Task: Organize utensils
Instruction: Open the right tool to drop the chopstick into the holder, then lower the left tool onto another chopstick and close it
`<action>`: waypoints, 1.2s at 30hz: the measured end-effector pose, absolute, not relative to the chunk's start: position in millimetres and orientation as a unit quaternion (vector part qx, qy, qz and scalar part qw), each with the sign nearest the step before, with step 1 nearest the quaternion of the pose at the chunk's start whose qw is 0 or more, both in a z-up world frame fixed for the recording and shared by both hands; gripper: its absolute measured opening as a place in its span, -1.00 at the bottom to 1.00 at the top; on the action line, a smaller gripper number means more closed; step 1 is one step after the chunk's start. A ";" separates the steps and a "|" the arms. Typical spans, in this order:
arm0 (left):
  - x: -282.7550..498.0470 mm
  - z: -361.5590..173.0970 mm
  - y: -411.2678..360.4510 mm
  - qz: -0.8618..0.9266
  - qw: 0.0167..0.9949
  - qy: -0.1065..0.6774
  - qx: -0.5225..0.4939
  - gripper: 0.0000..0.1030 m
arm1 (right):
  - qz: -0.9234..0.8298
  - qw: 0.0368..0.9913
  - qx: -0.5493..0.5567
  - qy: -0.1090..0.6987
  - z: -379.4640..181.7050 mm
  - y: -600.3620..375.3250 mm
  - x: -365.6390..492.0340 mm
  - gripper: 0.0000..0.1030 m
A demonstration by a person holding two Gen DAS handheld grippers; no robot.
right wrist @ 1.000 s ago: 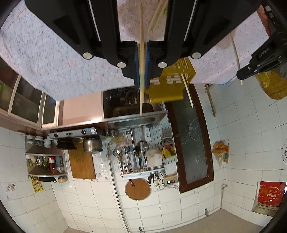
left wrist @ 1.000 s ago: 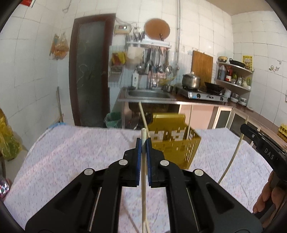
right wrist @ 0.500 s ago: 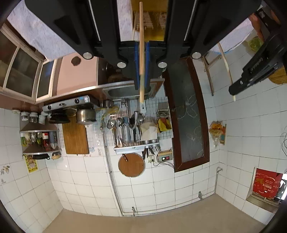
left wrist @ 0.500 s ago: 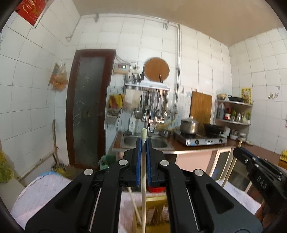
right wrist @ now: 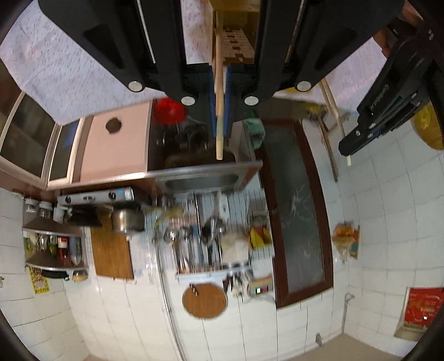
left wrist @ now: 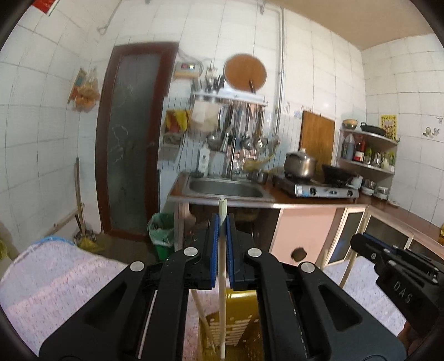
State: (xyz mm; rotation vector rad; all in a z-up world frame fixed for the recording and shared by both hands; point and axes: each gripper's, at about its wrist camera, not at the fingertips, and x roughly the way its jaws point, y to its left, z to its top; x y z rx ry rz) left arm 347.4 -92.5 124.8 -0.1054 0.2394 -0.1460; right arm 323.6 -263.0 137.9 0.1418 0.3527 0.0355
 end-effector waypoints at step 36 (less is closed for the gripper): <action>181.9 25.0 9.9 -0.006 0.957 0.288 -0.030 0.90 | -0.020 0.952 0.072 0.297 43.7 -251.5 165.6 0.51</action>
